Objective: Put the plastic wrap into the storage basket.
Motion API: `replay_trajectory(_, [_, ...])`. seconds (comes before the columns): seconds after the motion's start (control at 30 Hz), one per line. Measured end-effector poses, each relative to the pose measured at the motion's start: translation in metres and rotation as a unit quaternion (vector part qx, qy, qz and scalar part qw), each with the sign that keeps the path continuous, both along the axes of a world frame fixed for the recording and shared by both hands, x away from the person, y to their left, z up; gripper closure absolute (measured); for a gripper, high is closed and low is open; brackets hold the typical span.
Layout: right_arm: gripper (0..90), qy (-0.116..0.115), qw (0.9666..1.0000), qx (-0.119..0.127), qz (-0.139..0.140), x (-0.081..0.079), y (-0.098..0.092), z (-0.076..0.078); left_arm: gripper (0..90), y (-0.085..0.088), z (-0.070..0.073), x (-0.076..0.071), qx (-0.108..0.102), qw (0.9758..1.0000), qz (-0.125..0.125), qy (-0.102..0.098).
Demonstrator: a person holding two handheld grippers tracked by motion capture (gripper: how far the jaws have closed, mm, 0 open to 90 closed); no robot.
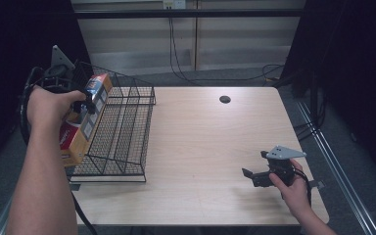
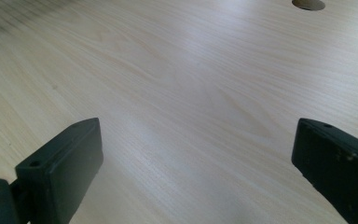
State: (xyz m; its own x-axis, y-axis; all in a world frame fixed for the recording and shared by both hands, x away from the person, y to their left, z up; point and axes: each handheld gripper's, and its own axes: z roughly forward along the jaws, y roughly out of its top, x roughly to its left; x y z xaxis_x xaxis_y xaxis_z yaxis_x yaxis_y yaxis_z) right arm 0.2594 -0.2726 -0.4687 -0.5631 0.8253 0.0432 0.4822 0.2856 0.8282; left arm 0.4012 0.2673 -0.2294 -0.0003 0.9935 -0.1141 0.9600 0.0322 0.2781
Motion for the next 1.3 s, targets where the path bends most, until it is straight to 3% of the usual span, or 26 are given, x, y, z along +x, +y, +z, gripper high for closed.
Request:
replay_trajectory(0.03, [1.7,-0.002,1.0,-0.002,-0.001,0.0,0.0,0.0,44.5,0.001,0.0,0.0,0.0,1.0,-0.002,0.0])
replay_trajectory(0.07, [1.7,-0.002,1.0,-0.003,0.0,0.0,0.001,-0.001,44.5,0.001,0.0,-0.001,-0.005,0.9999,0.015,-0.001])
replay_trajectory(0.17, [1.7,-0.002,1.0,-0.002,-0.001,0.0,0.001,-0.001,44.5,0.004,-0.001,-0.001,-0.003,0.9999,0.013,-0.003])
replay_trajectory(0.23, [1.7,-0.002,1.0,-0.002,-0.001,0.0,0.001,0.0,44.4,0.006,-0.002,-0.002,0.008,0.9998,0.017,-0.003])
replay_trajectory(0.27, [1.7,-0.002,1.0,-0.002,-0.002,0.0,0.001,0.0,44.4,0.007,-0.004,-0.002,-0.004,0.9997,0.025,-0.004])
replay_trajectory(0.43, [1.7,-0.002,1.0,-0.002,-0.001,0.0,0.001,-0.001,44.5,0.017,-0.008,-0.002,0.002,0.9999,0.011,-0.001])
replay_trajectory(0.47, [1.7,-0.002,1.0,-0.003,-0.001,0.0,0.001,-0.001,44.4,0.016,-0.009,-0.003,-0.002,0.9997,0.024,-0.001])
replay_trajectory(0.53, [1.7,-0.001,1.0,-0.003,-0.003,0.0,0.001,-0.001,44.4,0.018,-0.011,-0.003,0.01,0.9997,0.023,0.0])
replay_trajectory(0.63, [1.7,-0.002,1.0,-0.004,-0.001,0.0,0.002,-0.001,44.4,0.02,-0.015,-0.002,0.0,0.9996,0.028,0.002])
replay_trajectory(0.77, [1.8,-0.002,1.0,-0.003,-0.003,0.0,0.001,-0.001,44.4,0.022,-0.018,-0.001,0.012,0.9996,0.026,0.001])
replay_trajectory(0.8, [1.7,-0.002,1.0,-0.003,-0.003,0.0,0.001,-0.001,44.4,0.023,-0.019,-0.001,0.003,0.9996,0.028,0.005])
replay_trajectory(0.87, [1.7,-0.002,1.0,-0.004,-0.004,0.0,0.001,-0.001,44.3,0.024,-0.021,0.0,0.015,0.9995,0.026,0.004])
replay_trajectory(1.03, [1.7,0.003,1.0,-0.004,-0.002,0.0,0.002,-0.001,44.3,0.026,-0.026,0.001,0.006,0.9996,0.029,0.006])
replay_trajectory(1.07, [1.7,0.001,1.0,-0.005,-0.002,0.0,0.002,-0.002,44.3,0.027,-0.028,0.002,0.015,0.9995,0.027,0.006])
replay_trajectory(1.23, [1.7,0.002,1.0,-0.007,-0.003,0.001,0.003,-0.003,44.3,0.029,-0.034,0.005,0.02,0.9994,0.029,0.008])
replay_trajectory(1.3, [1.8,0.003,1.0,-0.008,-0.003,0.001,0.003,-0.003,44.2,0.03,-0.036,0.005,0.009,0.9994,0.031,0.009])
